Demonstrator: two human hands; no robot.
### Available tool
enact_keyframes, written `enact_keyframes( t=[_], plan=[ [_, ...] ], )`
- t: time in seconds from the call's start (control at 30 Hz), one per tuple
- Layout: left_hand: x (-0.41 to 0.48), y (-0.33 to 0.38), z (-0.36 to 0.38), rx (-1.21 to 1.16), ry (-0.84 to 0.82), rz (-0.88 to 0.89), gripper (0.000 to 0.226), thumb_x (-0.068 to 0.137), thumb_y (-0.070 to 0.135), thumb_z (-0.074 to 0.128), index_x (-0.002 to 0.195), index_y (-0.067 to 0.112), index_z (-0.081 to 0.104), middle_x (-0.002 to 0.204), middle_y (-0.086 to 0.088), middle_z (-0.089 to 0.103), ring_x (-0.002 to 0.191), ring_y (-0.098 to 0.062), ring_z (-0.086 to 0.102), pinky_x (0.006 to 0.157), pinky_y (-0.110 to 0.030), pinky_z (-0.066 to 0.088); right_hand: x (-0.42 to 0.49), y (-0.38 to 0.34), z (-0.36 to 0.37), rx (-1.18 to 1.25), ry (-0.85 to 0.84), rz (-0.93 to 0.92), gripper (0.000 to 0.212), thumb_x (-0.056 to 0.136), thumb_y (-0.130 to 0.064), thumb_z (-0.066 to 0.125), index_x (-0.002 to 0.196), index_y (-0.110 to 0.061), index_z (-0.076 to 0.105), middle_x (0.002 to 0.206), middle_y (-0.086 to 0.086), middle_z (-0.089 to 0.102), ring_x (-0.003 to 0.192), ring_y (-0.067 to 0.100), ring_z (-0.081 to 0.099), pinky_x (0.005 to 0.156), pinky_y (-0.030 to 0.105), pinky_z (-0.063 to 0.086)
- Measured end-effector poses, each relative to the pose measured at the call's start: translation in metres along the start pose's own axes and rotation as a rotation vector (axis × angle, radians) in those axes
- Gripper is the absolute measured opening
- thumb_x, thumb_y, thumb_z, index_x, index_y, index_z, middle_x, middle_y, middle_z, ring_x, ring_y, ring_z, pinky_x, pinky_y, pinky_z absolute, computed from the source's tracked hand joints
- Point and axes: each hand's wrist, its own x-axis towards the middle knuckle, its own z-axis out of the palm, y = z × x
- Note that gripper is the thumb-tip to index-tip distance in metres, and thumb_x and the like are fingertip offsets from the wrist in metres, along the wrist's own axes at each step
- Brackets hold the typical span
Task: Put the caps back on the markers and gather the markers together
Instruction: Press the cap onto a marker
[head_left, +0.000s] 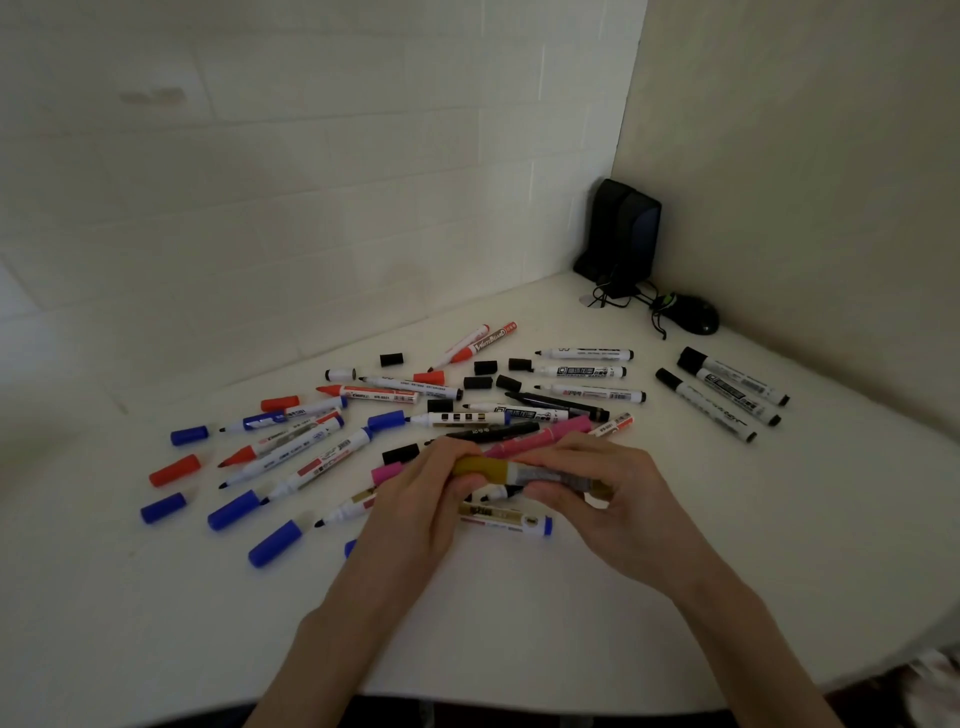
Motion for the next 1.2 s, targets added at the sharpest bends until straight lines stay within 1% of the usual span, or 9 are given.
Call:
enact_keyframes(
  t=[0.2,0.4,0.57,0.67,0.77,0.87,0.97,1.1,1.2],
  plan=[
    [-0.002,-0.001,0.008,-0.036,0.127,0.033,0.024,0.093,0.026,0.043,0.117,0.029,0.048,0.095,0.033,0.044,0.100,0.033,0.042,0.083,0.011,0.028,-0.003,0.003,0.011,0.064,0.069,-0.046,0.030,0.090,-0.018,0.069,0.120,-0.019,0.073,0.110,-0.009,0.069,0.099,0.009,0.067,0.076,0.024,0.059],
    [-0.001,-0.003,0.005,-0.087,0.048,-0.003,0.016,0.098,0.039,0.046,0.114,0.042,0.048,0.098,0.032,0.053,0.095,0.016,0.054,0.080,0.001,0.039,-0.002,0.004,0.010,0.080,0.035,-0.008,0.032,0.090,-0.019,0.070,0.121,-0.021,0.072,0.111,-0.010,0.069,0.102,0.008,0.066,0.080,0.021,0.058],
    [0.003,0.000,0.004,-0.112,0.051,-0.092,0.025,0.089,0.045,0.051,0.113,0.047,0.047,0.089,0.029,0.061,0.088,0.014,0.055,0.073,0.000,0.040,0.002,0.005,-0.001,-0.001,-0.018,0.051,0.031,0.089,-0.024,0.072,0.120,-0.030,0.071,0.108,-0.018,0.069,0.103,0.004,0.064,0.084,0.017,0.052],
    [0.003,0.001,0.004,-0.181,0.088,-0.168,0.037,0.084,0.053,0.048,0.120,0.047,0.044,0.093,0.021,0.060,0.088,0.004,0.060,0.068,-0.007,0.048,0.000,0.018,-0.014,-0.033,0.103,0.118,0.030,0.089,-0.027,0.072,0.118,-0.030,0.070,0.110,-0.018,0.069,0.102,-0.003,0.063,0.087,0.014,0.051],
    [-0.003,-0.002,0.000,-0.150,0.131,-0.164,0.031,0.085,0.058,0.036,0.114,0.052,0.045,0.093,0.019,0.060,0.089,0.000,0.061,0.068,-0.014,0.048,-0.002,0.044,-0.038,-0.176,0.321,0.289,0.019,0.089,-0.030,0.072,0.108,-0.029,0.071,0.095,-0.020,0.068,0.086,-0.007,0.062,0.070,0.012,0.049],
    [-0.006,-0.001,0.002,-0.117,0.125,-0.158,0.027,0.089,0.056,0.037,0.113,0.052,0.048,0.086,0.019,0.062,0.086,-0.002,0.061,0.068,-0.015,0.047,-0.008,0.090,-0.063,-0.387,0.510,0.485,0.022,0.090,-0.045,0.067,0.103,-0.027,0.073,0.087,-0.011,0.070,0.080,0.008,0.063,0.069,0.025,0.050],
    [-0.004,0.003,0.004,-0.097,0.114,-0.140,0.027,0.093,0.049,0.041,0.116,0.045,0.054,0.084,0.019,0.061,0.084,-0.004,0.060,0.064,-0.008,0.043,-0.010,0.119,-0.075,-0.694,0.517,0.644,0.036,0.090,-0.055,0.061,0.103,-0.026,0.077,0.099,0.005,0.070,0.099,0.031,0.054,0.086,0.041,0.047],
    [-0.005,0.003,0.007,-0.057,0.104,-0.139,0.019,0.094,0.038,0.049,0.110,0.043,0.056,0.078,0.020,0.059,0.080,0.003,0.059,0.066,-0.005,0.043,-0.002,0.128,-0.080,-0.810,0.520,0.730,0.029,0.086,-0.046,0.071,0.104,-0.025,0.078,0.109,0.009,0.060,0.108,0.034,0.041,0.090,0.044,0.036],
    [-0.005,0.002,0.007,-0.031,0.119,-0.174,0.019,0.092,0.032,0.055,0.104,0.046,0.053,0.073,0.021,0.056,0.080,0.012,0.056,0.069,-0.003,0.043,0.002,0.140,-0.084,-0.785,0.500,0.693,0.039,0.081,-0.045,0.074,0.117,-0.030,0.071,0.124,0.007,0.051,0.119,0.031,0.035,0.099,0.046,0.029]
  ],
)
